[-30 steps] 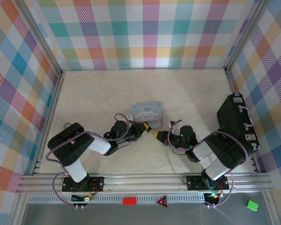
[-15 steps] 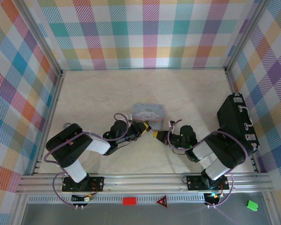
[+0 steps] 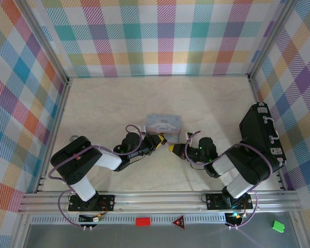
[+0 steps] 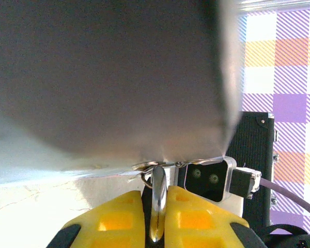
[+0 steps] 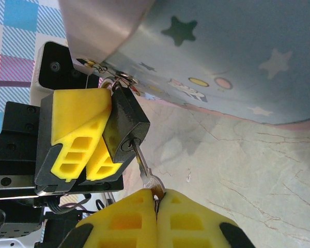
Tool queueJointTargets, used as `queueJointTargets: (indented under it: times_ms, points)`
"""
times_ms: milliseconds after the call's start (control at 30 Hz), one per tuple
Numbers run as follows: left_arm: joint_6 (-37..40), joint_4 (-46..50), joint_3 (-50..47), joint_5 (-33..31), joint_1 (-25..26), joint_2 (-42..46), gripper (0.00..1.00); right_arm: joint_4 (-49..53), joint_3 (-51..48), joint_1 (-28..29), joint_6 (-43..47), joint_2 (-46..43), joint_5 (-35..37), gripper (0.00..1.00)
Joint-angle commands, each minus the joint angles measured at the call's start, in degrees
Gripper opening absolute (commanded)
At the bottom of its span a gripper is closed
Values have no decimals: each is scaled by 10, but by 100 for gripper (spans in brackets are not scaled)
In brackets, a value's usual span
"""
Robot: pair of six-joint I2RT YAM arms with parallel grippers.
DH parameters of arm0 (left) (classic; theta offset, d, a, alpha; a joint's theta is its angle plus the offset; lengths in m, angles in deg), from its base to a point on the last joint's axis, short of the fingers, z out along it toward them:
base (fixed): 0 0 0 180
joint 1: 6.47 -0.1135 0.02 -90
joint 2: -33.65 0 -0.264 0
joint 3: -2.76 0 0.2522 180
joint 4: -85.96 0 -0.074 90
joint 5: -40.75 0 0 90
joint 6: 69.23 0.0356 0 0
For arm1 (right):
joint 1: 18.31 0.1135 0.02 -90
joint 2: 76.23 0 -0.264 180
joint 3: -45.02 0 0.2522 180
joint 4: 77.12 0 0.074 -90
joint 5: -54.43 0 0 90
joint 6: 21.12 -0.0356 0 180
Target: Unlock a padlock with a key
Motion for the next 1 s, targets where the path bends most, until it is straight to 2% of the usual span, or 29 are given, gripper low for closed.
queueJointTargets:
  times_ms: [0,167,600,967]
  points:
    - [-7,-39,20,33,21,6,5,-39,24,-8,0,4,-5,0]
    - [-1,-35,21,33,25,9,5,-32,30,-11,-3,-4,-13,0]
    - [14,-15,21,36,28,18,4,61,43,-25,26,-63,-24,0]
    - [12,-14,27,46,32,23,3,52,59,-45,19,-40,-54,0]
